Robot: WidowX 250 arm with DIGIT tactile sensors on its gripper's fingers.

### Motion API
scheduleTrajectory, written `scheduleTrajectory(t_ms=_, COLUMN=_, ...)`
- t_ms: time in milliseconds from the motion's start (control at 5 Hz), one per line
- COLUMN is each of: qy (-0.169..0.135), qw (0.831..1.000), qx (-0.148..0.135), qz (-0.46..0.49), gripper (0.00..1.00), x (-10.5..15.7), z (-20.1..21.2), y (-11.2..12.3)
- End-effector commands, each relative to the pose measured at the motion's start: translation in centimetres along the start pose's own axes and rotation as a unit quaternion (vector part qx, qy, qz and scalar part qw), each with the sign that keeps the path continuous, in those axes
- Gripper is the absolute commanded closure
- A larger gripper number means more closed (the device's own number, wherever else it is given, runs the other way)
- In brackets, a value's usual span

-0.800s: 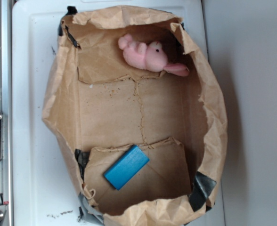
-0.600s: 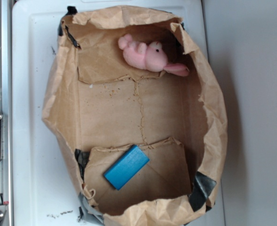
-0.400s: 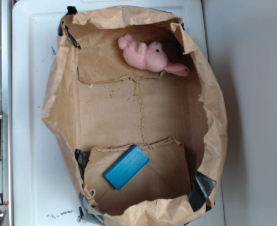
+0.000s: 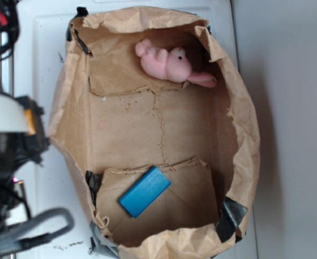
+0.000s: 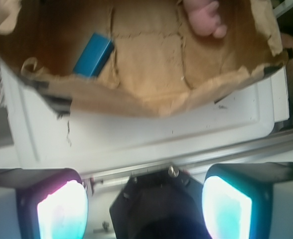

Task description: Grab the blue block.

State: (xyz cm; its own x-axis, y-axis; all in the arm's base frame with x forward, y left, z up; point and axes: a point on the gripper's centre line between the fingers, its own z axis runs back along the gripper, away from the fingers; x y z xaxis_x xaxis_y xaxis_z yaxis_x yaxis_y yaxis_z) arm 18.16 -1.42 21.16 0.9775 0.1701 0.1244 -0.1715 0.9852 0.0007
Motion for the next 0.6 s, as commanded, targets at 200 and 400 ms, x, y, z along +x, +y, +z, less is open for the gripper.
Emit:
scheduleTrajectory(t_ms=200, qy=-0.063, qw=0.983, qx=-0.035, qz=0.167, gripper=0.0, x=5.8, z=-2.7, y=-0.7)
scheduleTrajectory(t_ms=400, qy=-0.052, qw=0.98, qx=-0.048, qz=0.187, gripper=0.0, x=7.0, z=-4.3, y=0.4)
